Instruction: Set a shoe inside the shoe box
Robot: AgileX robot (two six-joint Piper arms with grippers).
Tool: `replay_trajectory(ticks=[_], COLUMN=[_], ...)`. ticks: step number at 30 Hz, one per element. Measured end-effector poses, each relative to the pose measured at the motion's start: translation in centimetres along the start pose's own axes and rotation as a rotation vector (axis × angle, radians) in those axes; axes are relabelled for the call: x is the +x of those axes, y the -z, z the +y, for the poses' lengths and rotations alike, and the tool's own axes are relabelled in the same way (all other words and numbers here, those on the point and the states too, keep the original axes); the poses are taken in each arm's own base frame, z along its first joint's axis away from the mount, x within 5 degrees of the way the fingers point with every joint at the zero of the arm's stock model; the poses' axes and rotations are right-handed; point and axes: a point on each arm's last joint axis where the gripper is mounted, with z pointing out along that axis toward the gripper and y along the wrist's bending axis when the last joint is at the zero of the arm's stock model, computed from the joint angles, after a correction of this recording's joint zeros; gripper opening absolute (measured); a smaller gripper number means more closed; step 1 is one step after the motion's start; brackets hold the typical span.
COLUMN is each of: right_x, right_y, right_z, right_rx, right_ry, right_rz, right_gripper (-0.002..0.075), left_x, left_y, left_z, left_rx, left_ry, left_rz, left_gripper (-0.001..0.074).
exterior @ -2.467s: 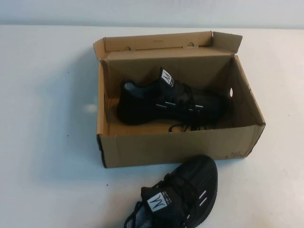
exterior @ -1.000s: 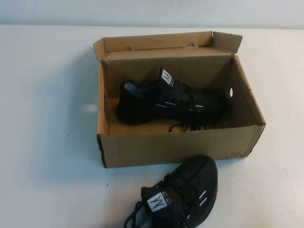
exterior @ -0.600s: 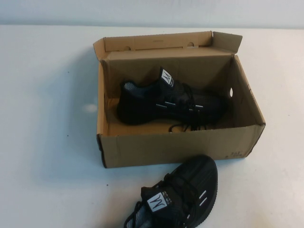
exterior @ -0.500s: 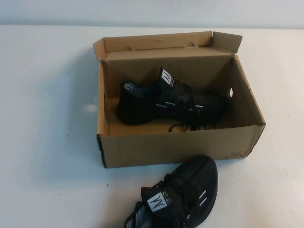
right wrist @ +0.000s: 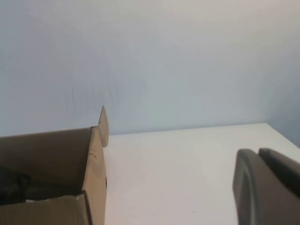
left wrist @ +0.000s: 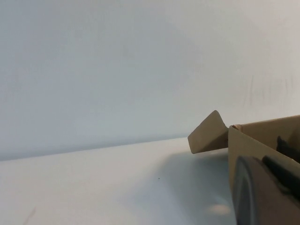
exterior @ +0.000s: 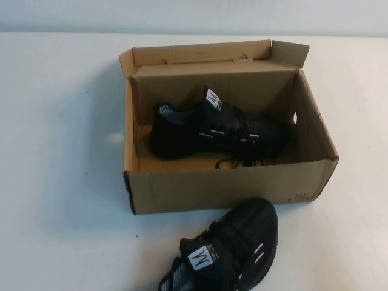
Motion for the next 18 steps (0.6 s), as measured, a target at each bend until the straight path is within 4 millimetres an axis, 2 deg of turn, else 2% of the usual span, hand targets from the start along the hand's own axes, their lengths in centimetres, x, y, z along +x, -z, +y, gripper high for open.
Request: replay_trajectory(ticks=[4, 9, 13, 18], right_x=[-0.1, -1.0, -2.9, -5.5], right_y=[0.0, 0.1, 0.6, 2.2], right_z=[0.0, -0.4, -1.2, -2.4], right_rx=[0.003, 0.045, 0.141, 0.242], right_ry=[0.025, 0.025, 0.012, -0.121], right_rz=[-0.008, -0.105, -0.328, -0.665], right_gripper=[-0.0016, -0.0016, -0.0016, -0.0016], left_x=[-0.4, -1.6, -3.3, -5.2], left_y=[0.0, 0.1, 0.6, 1.6], left_z=[0.0, 0.0, 0.0, -0.1], left_rx=[0.001, 0.017, 0.053, 0.093], left_ry=[0.016, 0.174, 0.254, 0.264], left_rz=[-0.043, -0.173, -0.369, -0.607], left_gripper=[-0.0001, -0.0001, -0.0001, -0.0001])
